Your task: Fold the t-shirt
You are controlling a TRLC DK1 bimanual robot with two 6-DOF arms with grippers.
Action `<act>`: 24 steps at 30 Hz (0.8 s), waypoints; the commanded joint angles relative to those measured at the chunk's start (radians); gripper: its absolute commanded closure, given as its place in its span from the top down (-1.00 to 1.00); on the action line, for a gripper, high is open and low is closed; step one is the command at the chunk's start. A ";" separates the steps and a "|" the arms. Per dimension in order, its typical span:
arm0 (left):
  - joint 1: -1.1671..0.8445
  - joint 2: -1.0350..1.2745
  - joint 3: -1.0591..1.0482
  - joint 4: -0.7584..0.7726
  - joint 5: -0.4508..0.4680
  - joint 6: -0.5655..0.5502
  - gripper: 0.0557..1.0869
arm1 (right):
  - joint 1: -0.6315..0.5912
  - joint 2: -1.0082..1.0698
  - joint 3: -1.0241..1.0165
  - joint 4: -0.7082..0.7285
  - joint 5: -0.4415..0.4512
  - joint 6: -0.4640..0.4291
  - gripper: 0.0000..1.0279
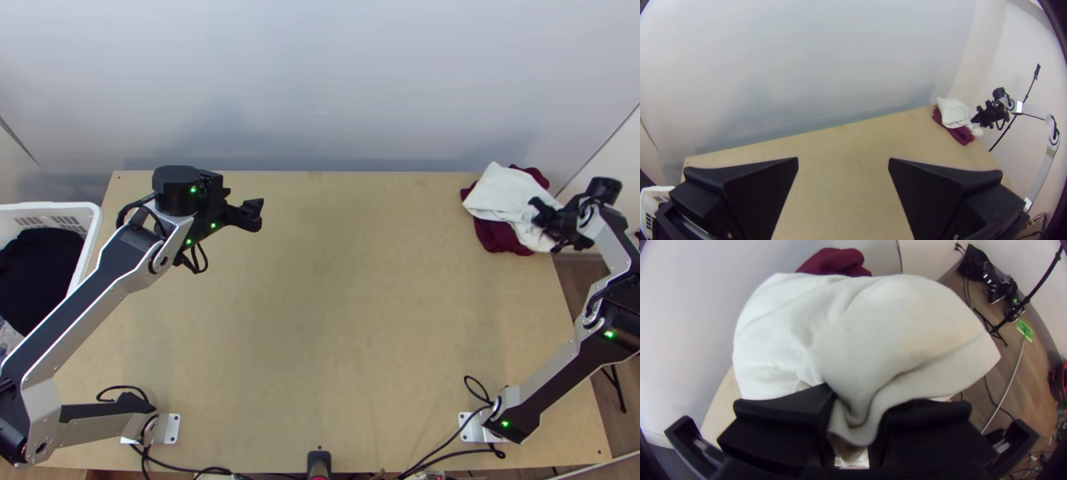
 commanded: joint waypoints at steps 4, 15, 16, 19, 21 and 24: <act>0.001 -0.001 -0.013 0.009 0.000 -0.007 0.91 | 0.086 -0.038 -0.208 -0.005 0.026 -0.111 -0.88; 0.016 -0.042 -0.054 0.006 0.000 -0.007 0.91 | 0.082 -0.125 -0.174 0.006 0.026 -0.169 0.93; 0.018 -0.045 -0.058 0.006 0.000 -0.007 0.91 | 0.077 -0.139 -0.170 0.004 0.025 -0.169 0.93; 0.021 -0.066 -0.062 0.005 0.000 -0.007 0.91 | 0.065 -0.218 -0.182 -0.022 0.023 -0.169 0.93; 0.022 -0.077 -0.068 0.002 0.000 -0.005 0.91 | 0.066 -0.297 -0.199 -0.092 0.010 -0.184 0.93; 0.025 -0.103 -0.073 0.000 0.000 -0.005 0.91 | 0.103 -0.461 -0.273 -0.134 -0.014 -0.207 0.93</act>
